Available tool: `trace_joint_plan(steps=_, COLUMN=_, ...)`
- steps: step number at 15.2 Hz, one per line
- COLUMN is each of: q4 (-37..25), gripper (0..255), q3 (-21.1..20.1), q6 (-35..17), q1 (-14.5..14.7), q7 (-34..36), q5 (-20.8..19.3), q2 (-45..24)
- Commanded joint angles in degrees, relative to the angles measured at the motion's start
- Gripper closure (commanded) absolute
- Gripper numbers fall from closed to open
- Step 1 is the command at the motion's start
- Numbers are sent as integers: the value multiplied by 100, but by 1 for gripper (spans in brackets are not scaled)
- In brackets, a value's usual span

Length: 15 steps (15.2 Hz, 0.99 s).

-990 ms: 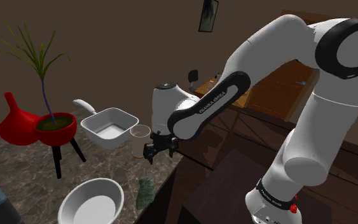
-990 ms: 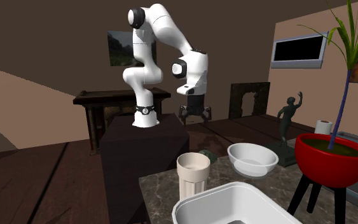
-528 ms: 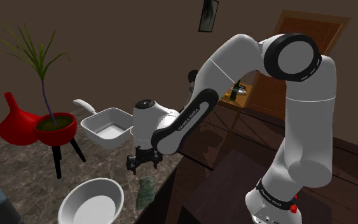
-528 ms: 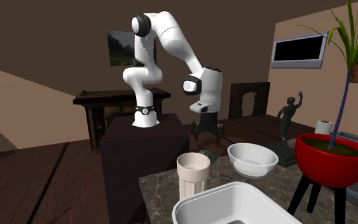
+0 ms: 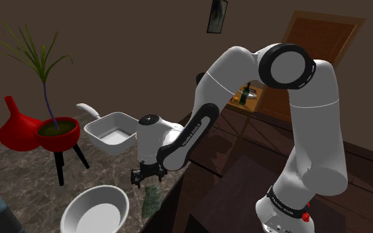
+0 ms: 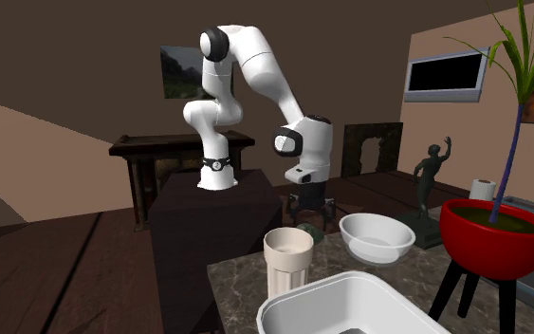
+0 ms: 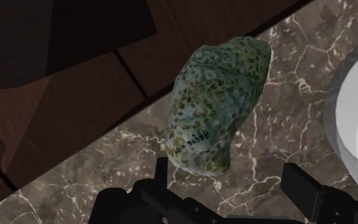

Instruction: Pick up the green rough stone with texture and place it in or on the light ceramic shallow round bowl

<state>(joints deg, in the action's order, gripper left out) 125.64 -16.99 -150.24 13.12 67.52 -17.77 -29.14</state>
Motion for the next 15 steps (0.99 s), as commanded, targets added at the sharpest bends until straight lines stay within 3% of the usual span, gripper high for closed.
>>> trace_joint_plan(steps=1, q4=-17, gripper=0, q3=24, q6=-37, q1=16, q7=15, q5=-26, q2=-52)
trace_joint_plan(steps=7, q4=-18, gripper=0, q3=24, q6=-36, q1=16, q7=15, q5=-26, q2=-52)
trace_joint_plan(steps=8, q4=-18, gripper=255, q3=24, q6=-36, q1=16, q7=15, q5=-26, q2=-52)
trace_joint_plan(steps=15, q4=-33, gripper=255, q3=9, q6=-3, q1=24, q7=24, q5=-11, q2=-35)
